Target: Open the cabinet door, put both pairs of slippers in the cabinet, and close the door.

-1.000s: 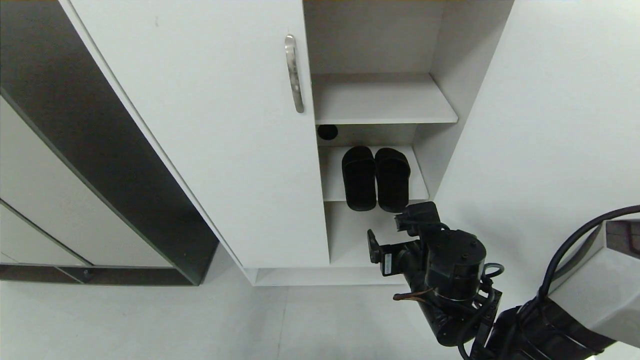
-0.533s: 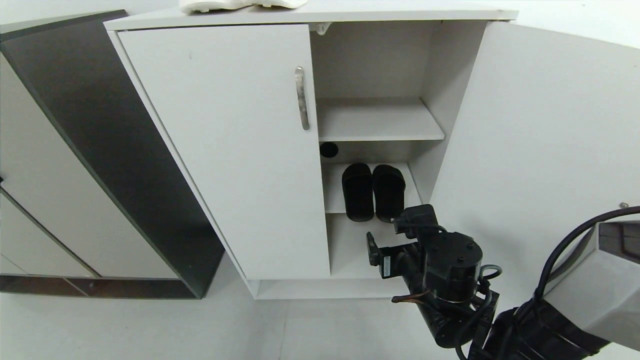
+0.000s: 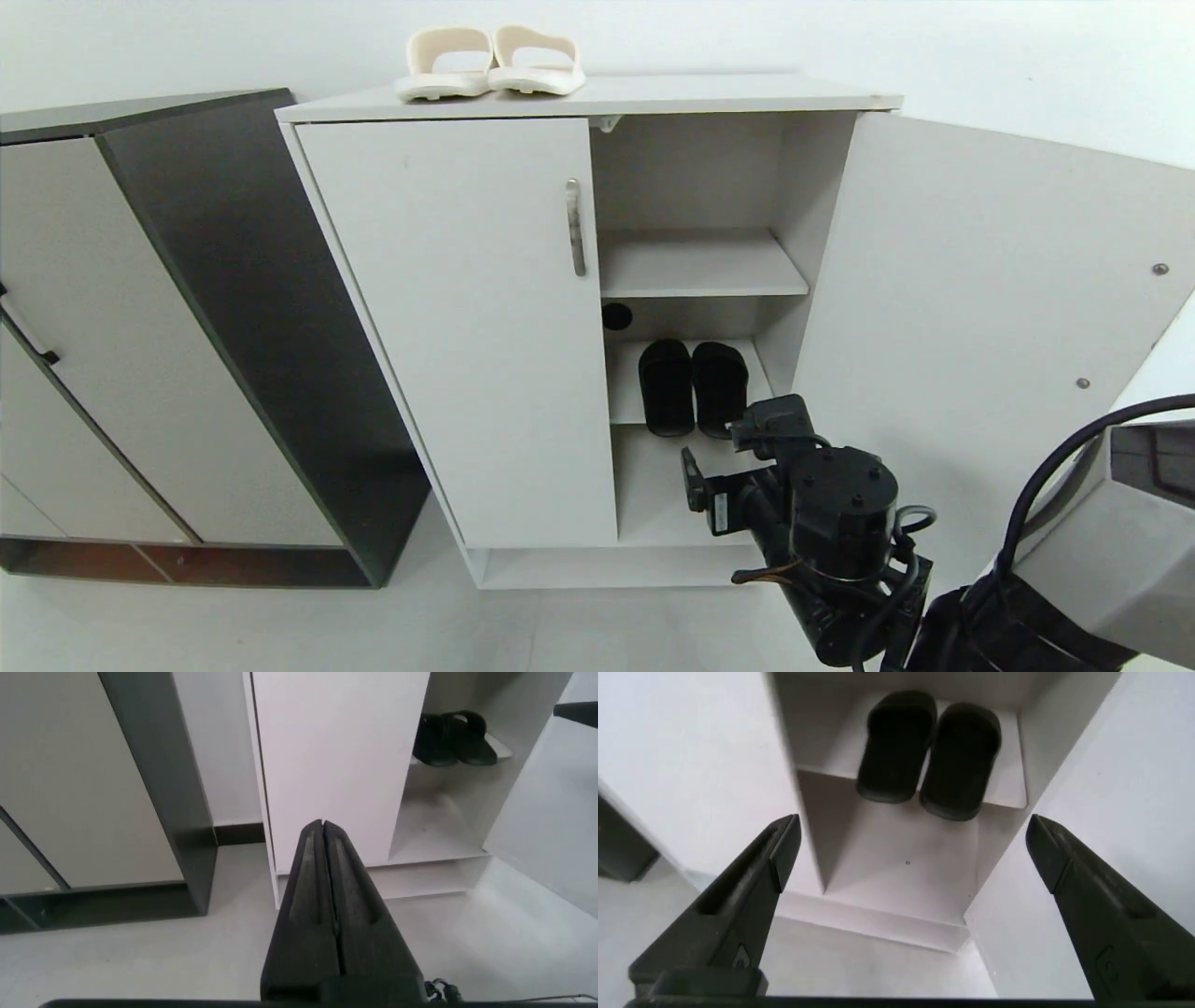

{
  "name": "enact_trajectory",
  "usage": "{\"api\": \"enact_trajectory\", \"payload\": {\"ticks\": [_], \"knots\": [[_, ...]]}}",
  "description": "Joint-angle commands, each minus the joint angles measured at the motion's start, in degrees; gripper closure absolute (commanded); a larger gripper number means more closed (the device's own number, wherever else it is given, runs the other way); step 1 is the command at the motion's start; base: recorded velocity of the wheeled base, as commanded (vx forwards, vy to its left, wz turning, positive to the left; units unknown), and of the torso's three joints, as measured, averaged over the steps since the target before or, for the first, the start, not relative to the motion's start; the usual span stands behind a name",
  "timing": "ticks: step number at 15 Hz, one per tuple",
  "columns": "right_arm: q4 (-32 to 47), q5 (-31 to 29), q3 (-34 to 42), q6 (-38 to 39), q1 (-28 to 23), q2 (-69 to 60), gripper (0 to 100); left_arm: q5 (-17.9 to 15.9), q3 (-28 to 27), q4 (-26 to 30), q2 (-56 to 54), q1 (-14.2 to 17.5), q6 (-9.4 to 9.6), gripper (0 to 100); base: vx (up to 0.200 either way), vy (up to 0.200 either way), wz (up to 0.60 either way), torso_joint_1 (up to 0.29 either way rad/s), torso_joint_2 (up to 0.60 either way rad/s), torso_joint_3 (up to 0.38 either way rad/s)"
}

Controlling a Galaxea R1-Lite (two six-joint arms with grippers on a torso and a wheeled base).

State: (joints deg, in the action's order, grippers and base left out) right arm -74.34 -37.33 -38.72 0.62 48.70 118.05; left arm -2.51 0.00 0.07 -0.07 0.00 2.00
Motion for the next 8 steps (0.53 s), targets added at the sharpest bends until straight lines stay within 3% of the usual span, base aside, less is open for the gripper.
{"api": "enact_trajectory", "payload": {"ticks": [1, 6, 8], "knots": [[0.25, 0.33, 0.84, -0.01, 0.43, -0.81, 0, -0.04, 0.00, 0.01, 0.07, 0.00, 0.11, 100, 0.000, 0.000, 0.00, 0.007, 0.00, 0.100], [0.25, 0.33, 2.07, -0.36, 0.87, -0.37, 0, -0.04, 0.00, 0.01, 0.07, 0.00, 0.11, 100, 0.000, 0.000, 0.00, 0.000, 0.00, 0.010], [0.16, 0.24, 1.89, -0.45, 0.87, 0.25, 0, -0.04, 0.00, 0.01, 0.07, 0.00, 0.11, 100, 0.000, 0.200, 0.00, 0.000, 0.00, 0.002]]}}
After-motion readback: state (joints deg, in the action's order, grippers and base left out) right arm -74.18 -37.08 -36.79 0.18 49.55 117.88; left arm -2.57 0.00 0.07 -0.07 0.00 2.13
